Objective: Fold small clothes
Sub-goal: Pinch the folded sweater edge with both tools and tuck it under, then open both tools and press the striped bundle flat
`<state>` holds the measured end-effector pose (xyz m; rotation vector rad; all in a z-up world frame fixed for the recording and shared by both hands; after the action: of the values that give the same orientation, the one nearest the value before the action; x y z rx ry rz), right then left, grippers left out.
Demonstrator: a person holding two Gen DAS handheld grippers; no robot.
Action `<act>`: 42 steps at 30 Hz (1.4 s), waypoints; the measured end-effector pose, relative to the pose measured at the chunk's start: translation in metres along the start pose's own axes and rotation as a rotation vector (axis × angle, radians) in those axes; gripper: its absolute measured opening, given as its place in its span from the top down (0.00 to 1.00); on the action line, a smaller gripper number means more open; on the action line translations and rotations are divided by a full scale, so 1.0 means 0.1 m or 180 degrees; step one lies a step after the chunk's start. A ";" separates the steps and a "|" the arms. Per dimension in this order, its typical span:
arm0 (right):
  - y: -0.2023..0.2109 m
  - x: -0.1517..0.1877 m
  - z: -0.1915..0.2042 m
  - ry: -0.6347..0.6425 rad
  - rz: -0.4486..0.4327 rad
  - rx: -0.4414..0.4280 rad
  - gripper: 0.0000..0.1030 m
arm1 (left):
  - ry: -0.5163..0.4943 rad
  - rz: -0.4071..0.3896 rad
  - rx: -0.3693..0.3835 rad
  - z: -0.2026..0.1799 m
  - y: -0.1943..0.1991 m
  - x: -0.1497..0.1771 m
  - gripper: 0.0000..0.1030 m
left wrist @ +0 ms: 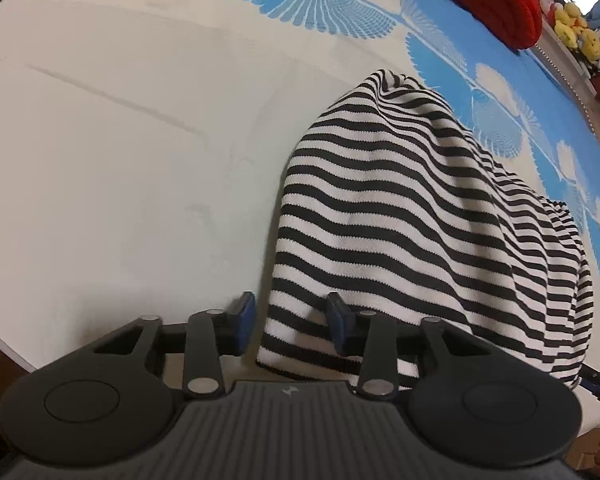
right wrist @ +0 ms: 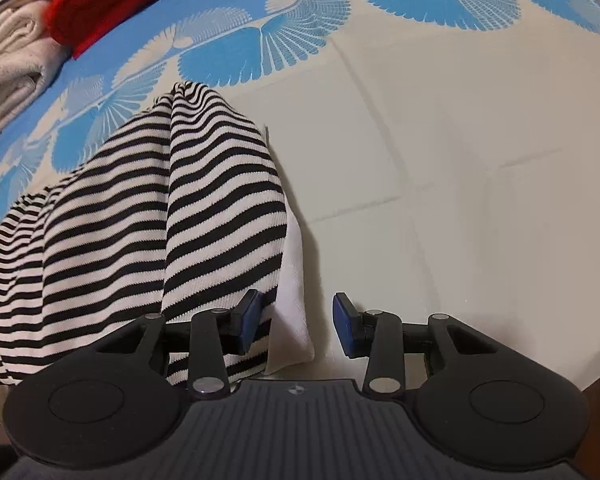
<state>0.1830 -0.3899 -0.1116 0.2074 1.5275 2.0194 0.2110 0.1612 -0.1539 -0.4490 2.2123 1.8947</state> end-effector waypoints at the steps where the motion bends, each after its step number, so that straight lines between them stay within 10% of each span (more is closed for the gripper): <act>1: 0.00 0.01 0.02 0.0029 -0.0002 0.0009 0.61 | -0.0025 0.0011 -0.0007 0.00 -0.01 0.00 0.92; 4: 0.01 0.02 0.03 0.0080 -0.0016 -0.0036 0.96 | -0.0232 -0.0119 -0.0142 -0.04 0.07 -0.06 1.00; 8: 0.20 -0.04 0.08 0.0111 -0.0305 -0.0193 0.97 | -0.0526 -0.0828 -0.0501 -0.16 0.50 -0.22 1.00; 11: 0.42 -0.17 0.04 -0.0044 -0.0632 -0.0362 0.98 | -0.0291 -0.0417 -0.0834 0.03 0.29 -0.10 0.99; 15: 0.15 -0.11 -0.15 -0.0115 -0.0286 0.0137 0.98 | -0.0240 0.0071 -0.0858 0.07 0.01 -0.01 0.99; 19: 0.04 -0.04 -0.09 0.0177 -0.0227 0.0332 0.97 | -0.0398 -0.0039 -0.1296 0.04 0.10 -0.06 0.96; 24: 0.31 -0.17 -0.09 0.0100 -0.0781 0.0387 0.95 | -0.0746 -0.0855 -0.1050 -0.31 0.52 -0.25 0.77; 29: 0.44 -0.11 0.11 0.0238 -0.0788 -0.0212 0.79 | -0.0997 -0.0444 -0.0314 -0.61 0.21 -0.15 0.58; 35: -0.07 0.21 0.16 0.0725 -0.0051 0.0262 0.64 | -0.1247 -0.0023 -0.0735 -0.69 -0.17 -0.11 0.40; 42: 0.07 0.15 0.28 0.1065 -0.0429 0.0276 0.55 | -0.0775 -0.0467 -0.0750 -0.59 0.02 -0.46 0.41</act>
<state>0.1814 -0.3595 -0.0995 -0.2061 1.7808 1.9527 0.2564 0.1078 -0.1263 -0.3813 1.7658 2.0185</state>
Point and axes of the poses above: each gripper's, at about its wrist camera, not at the fingertips, and y roughly against the way its jaws point, z to its left, x to its underside, the point moved 6 cm from there along -y, roughly the way its jaws point, and after that the axes turned 15 degrees about -y, right-handed, at the moved point
